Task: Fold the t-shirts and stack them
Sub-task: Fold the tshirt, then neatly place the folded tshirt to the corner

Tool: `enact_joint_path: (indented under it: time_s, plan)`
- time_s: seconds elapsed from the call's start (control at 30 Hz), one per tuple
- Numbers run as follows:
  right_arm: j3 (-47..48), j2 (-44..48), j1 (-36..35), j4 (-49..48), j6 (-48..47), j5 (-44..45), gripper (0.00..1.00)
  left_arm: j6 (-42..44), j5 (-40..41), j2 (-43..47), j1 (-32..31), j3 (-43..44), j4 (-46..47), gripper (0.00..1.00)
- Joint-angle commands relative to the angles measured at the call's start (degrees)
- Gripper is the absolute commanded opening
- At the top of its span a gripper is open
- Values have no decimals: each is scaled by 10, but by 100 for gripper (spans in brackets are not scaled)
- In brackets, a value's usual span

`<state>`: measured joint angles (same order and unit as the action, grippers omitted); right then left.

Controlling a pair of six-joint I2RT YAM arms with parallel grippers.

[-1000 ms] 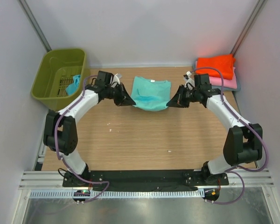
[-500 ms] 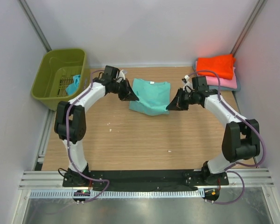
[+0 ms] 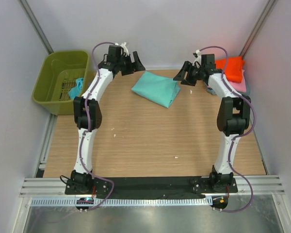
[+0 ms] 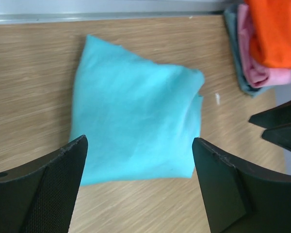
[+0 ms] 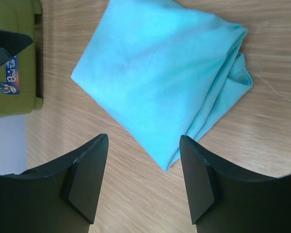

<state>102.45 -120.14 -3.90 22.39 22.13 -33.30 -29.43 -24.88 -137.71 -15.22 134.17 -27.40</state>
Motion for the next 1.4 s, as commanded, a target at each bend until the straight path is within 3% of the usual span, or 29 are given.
enact_joint_path:
  time_s: [0.0, 0.2, 0.33, 0.83, 1.37]
  plan:
    - [-15, 40, -5, -21, -9, 7, 67, 58, 52, 16, -2, -5, -16, 89]
    - [-124, 79, 0, -14, -32, 8, 67, 69, -1, 39, -3, -50, -40, 88]
    - [-149, 37, 19, -49, 27, -13, 67, 66, -34, 19, -3, -42, -21, 85]
    - [-32, -139, 19, -91, 85, -31, 67, 63, -69, -48, -20, -58, 25, 80]
    - [-2, -191, -22, -120, 123, -45, 67, 61, -62, -74, -54, -87, 15, 78]
